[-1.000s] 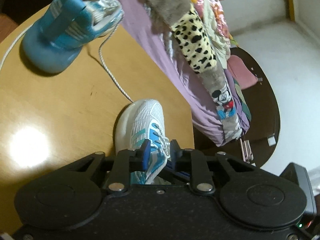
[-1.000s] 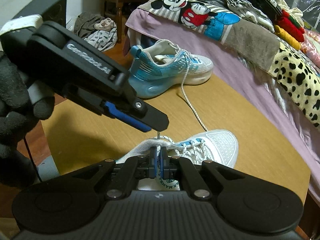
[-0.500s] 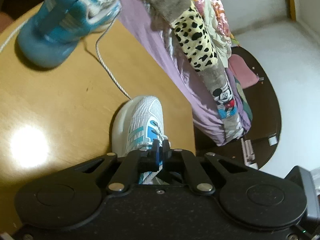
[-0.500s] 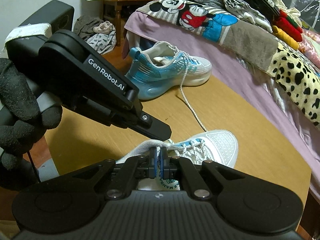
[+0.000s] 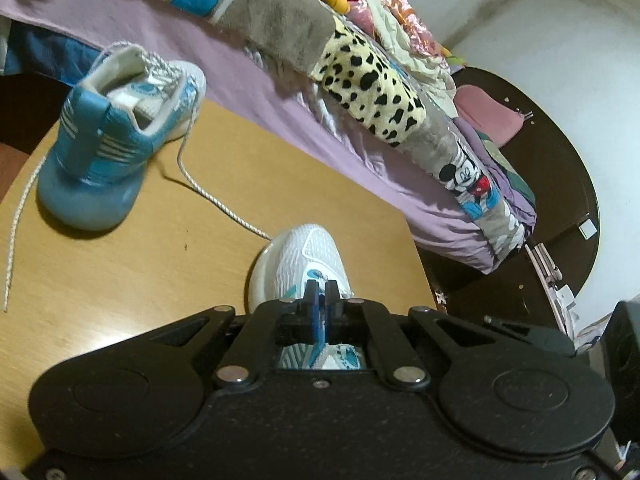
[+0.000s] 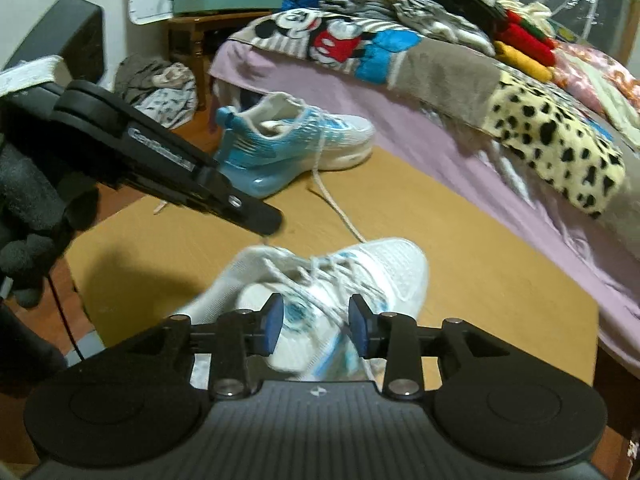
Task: Lace up shoes with both hands
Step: 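Grasp the lace end with the left gripper and pull it up off the sneaker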
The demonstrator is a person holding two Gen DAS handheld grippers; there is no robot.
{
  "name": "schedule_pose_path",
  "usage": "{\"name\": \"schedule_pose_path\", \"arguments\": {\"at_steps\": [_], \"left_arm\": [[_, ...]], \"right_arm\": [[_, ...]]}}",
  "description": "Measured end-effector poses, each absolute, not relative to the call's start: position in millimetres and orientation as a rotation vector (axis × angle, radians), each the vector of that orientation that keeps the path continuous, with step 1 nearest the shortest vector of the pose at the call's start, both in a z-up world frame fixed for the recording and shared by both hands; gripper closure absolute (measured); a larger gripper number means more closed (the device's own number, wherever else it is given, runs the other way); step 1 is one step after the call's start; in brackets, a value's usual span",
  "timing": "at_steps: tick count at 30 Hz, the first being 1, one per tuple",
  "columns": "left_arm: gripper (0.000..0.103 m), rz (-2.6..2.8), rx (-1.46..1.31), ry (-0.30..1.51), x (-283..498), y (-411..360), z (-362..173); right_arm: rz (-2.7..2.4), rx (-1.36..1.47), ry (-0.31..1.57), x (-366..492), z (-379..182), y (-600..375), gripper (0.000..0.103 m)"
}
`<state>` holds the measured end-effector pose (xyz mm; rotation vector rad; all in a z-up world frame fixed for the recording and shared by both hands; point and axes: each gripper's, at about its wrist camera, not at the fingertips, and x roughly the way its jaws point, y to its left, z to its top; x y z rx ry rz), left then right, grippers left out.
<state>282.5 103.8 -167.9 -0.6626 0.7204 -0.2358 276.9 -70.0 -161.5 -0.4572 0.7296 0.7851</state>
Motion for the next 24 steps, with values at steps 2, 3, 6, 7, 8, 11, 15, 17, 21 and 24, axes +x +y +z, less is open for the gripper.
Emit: {"name": "schedule_pose_path", "arguments": {"at_steps": [2, 3, 6, 7, 8, 11, 15, 17, 21, 24], "left_arm": [[0.103, -0.228, -0.66, 0.713, 281.5, 106.0, -165.9], [0.103, -0.223, -0.659, 0.706, 280.6, 107.6, -164.3], [0.103, -0.21, -0.648, 0.694, 280.0, 112.0, -159.4], [0.103, -0.204, -0.648, 0.691, 279.7, 114.2, -158.7], [0.103, -0.197, -0.646, 0.688, 279.4, 116.6, -157.8], [0.103, -0.177, -0.644, 0.677, 279.0, 124.7, -155.0], [0.103, -0.147, -0.643, 0.656, 278.7, 139.1, -149.5], [0.103, -0.13, -0.646, 0.644, 278.1, 148.0, -146.5], [0.103, -0.1, -0.646, 0.627, 275.2, 162.8, -143.3], [0.103, -0.083, -0.647, 0.619, 273.2, 172.7, -141.0]], "right_arm": [[0.771, -0.45, 0.738, 277.0, -163.0, -75.1, 0.064], [0.769, -0.442, 0.741, 276.9, -163.4, -77.1, 0.064], [0.758, -0.418, 0.75, 277.2, -163.8, -82.5, 0.06], [0.754, -0.41, 0.753, 277.5, -163.6, -84.1, 0.06], [0.75, -0.402, 0.756, 277.9, -163.4, -85.7, 0.06], [0.738, -0.374, 0.762, 279.6, -162.0, -90.9, 0.059], [0.722, -0.337, 0.766, 280.5, -162.1, -97.1, 0.051], [0.716, -0.328, 0.768, 280.2, -162.5, -98.7, 0.051], [0.713, -0.317, 0.772, 280.4, -161.7, -99.5, 0.051], [0.711, -0.305, 0.777, 281.6, -161.3, -100.6, 0.051]]}}
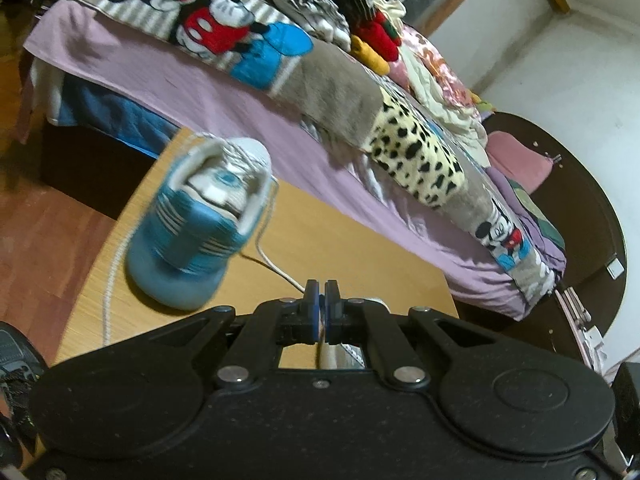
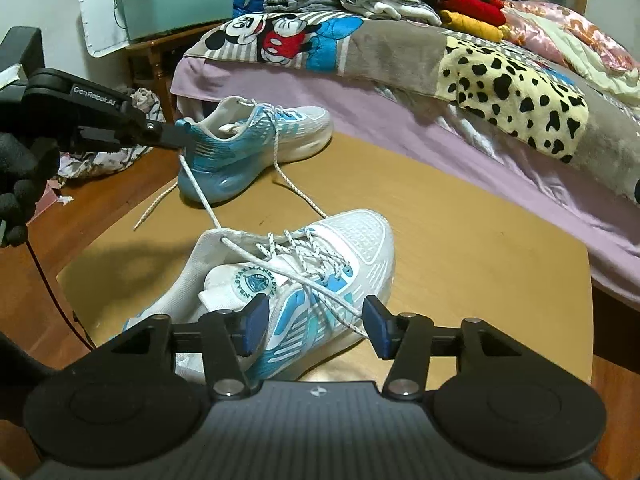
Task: Lace up shoes with both hands
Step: 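Grasp the lace end with the left gripper and pull it up off the sneaker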
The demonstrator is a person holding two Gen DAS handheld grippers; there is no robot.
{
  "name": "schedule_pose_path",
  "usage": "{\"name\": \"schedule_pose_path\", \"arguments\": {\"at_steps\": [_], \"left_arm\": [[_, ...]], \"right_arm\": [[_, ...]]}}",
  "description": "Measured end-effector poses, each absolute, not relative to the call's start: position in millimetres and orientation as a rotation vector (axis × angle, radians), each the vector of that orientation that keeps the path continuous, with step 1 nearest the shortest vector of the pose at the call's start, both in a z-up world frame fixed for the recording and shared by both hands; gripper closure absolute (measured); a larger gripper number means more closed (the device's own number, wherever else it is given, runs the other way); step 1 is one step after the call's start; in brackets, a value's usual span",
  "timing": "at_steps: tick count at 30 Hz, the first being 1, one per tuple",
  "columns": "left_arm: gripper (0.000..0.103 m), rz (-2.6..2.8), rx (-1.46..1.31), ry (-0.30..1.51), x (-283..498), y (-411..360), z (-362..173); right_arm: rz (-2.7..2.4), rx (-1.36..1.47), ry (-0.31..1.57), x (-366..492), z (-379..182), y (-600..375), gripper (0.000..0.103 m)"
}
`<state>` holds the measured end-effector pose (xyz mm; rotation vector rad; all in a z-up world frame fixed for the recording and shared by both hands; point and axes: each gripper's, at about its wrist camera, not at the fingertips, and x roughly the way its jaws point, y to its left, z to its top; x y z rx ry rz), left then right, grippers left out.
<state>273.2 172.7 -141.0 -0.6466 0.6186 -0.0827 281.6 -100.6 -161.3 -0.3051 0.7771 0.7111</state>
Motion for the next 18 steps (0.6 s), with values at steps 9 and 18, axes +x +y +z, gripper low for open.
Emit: {"name": "schedule_pose_path", "arguments": {"at_steps": [9, 18], "left_arm": [[0.103, -0.038, -0.642, 0.598, 267.5, 197.2, -136.0], [0.103, 0.022, -0.642, 0.571, 258.2, 223.4, -132.2]], "right_arm": [[0.714, -0.291, 0.772, 281.0, -159.7, -99.5, 0.05], [0.719, -0.303, 0.783, 282.9, -162.0, -95.4, 0.049]]}}
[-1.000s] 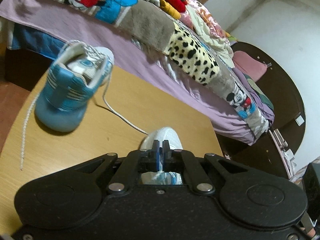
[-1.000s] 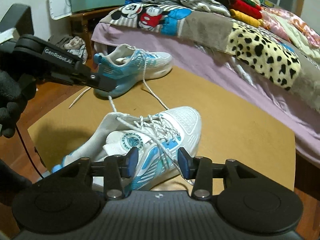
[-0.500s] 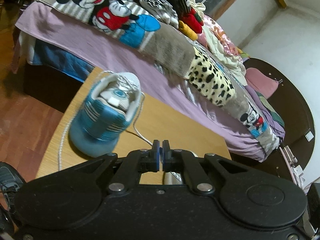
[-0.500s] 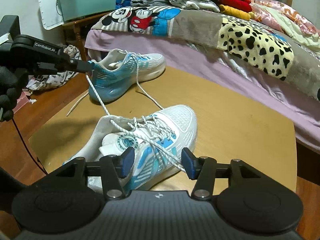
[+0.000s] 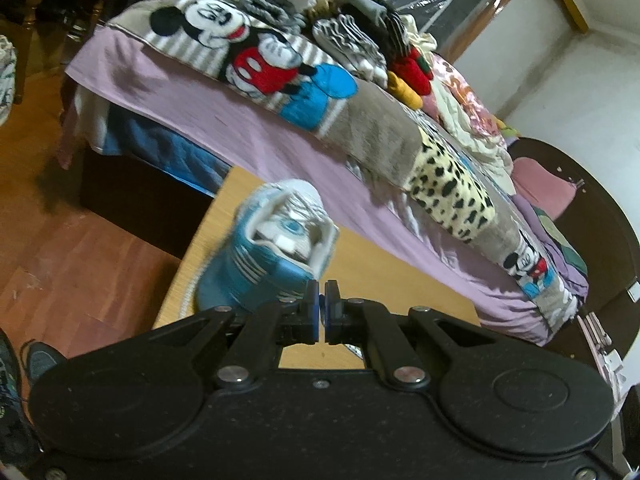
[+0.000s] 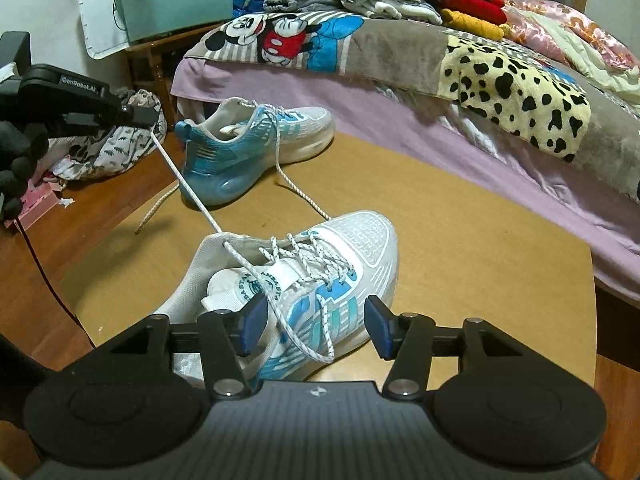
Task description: Lace up shoes with both hands
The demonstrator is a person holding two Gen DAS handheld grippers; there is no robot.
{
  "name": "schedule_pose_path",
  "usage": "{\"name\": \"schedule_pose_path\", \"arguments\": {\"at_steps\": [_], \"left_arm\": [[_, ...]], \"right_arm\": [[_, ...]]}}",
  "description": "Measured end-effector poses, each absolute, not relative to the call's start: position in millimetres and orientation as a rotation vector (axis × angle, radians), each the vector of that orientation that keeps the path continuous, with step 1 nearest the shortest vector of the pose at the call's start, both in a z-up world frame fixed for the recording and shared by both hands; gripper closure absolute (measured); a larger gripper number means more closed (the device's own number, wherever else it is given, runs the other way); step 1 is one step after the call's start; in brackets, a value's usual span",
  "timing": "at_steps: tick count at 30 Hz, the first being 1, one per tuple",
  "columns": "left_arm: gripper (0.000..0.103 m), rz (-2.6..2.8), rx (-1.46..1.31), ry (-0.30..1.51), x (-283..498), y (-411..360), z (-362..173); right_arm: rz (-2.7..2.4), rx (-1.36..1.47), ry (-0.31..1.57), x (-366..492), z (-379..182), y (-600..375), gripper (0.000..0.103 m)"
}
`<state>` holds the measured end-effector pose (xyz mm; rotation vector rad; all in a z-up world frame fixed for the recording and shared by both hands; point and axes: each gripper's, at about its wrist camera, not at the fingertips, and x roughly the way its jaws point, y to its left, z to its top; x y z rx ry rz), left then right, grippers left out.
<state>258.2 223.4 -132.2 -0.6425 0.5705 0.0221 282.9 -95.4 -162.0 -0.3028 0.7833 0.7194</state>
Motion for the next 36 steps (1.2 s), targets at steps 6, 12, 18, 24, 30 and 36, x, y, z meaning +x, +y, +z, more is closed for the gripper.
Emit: {"name": "schedule_pose_path", "arguments": {"at_steps": [6, 12, 18, 24, 30, 36], "left_arm": [[0.103, 0.059, -0.647, 0.562, 251.8, 240.6, -132.1], [0.103, 0.088, -0.644, 0.571, 247.3, 251.4, -134.0], [0.103, 0.112, -0.644, 0.569, 242.3, 262.2, -134.5], [0.103, 0.123, -0.642, 0.572, 236.8, 271.3, -135.8], [0.103, 0.142, -0.64, 0.575, 230.4, 283.2, -136.6], [0.103, 0.158, -0.641, 0.577, 221.8, 295.9, -138.2]], "right_arm": [[0.719, -0.309, 0.788, 284.0, -163.2, -92.9, 0.049], [0.704, -0.311, 0.789, 286.0, -163.9, -93.8, 0.049], [0.669, -0.296, 0.776, 290.6, -162.2, -93.9, 0.049], [0.639, -0.273, 0.771, 297.3, -161.6, -87.1, 0.049], [0.602, -0.253, 0.798, 307.3, -166.7, -80.4, 0.049], [0.613, -0.265, 0.842, 310.5, -174.4, -69.6, 0.043]]}}
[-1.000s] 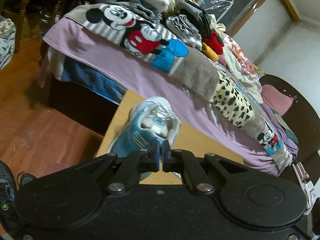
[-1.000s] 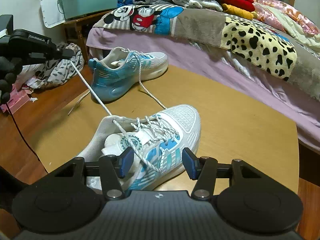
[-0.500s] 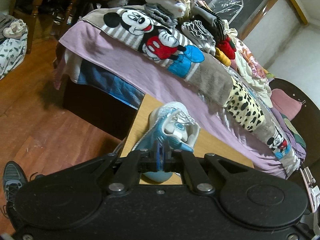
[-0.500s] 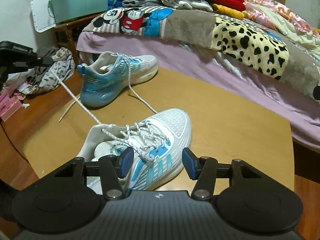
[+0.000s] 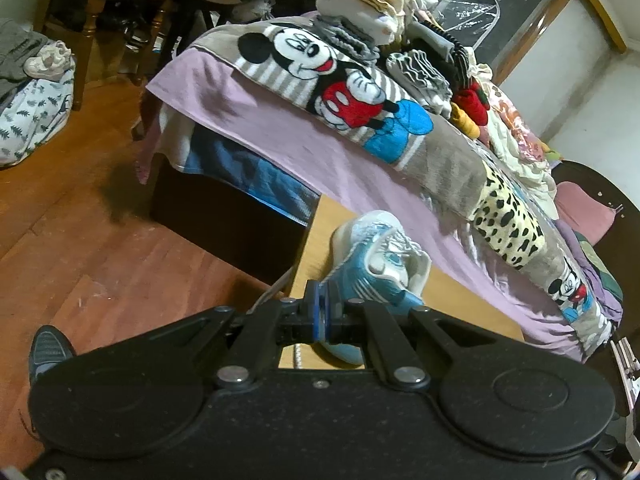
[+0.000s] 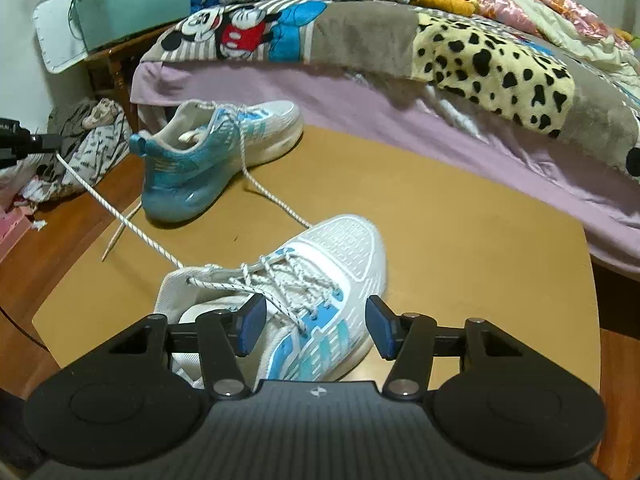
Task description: Lace up shoes with both hands
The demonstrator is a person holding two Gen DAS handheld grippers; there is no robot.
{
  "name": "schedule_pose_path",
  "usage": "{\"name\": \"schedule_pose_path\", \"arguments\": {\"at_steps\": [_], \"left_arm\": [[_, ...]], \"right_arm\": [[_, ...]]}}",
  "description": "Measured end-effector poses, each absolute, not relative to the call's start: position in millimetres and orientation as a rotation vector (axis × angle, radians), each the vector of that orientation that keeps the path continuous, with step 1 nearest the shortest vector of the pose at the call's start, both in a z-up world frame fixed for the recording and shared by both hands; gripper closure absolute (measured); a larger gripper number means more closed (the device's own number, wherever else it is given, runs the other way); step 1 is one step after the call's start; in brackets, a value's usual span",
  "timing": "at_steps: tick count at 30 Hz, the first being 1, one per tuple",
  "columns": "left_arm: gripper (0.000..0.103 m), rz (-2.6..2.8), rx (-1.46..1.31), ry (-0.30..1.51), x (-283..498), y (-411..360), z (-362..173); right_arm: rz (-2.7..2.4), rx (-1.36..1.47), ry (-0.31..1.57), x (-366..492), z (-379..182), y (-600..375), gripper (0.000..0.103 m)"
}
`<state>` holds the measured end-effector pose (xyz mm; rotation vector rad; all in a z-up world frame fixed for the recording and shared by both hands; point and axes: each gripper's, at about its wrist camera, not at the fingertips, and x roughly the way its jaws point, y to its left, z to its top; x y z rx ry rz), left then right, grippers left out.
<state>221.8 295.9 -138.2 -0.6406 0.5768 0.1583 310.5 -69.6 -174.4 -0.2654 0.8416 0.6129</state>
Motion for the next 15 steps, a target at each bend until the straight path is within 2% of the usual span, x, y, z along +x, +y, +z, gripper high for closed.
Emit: {"name": "schedule_pose_path", "arguments": {"at_steps": [8, 15], "left_arm": [[0.103, 0.132, -0.645, 0.582, 218.3, 300.4, -136.9], [0.103, 0.01, -0.608, 0.615, 217.8, 278.3, -131.4]], "right_arm": [[0.658, -0.301, 0.836, 297.2, -164.5, -66.4, 0.041], [0.662, -0.166, 0.788, 294.6, -150.1, -86.8, 0.039]]}}
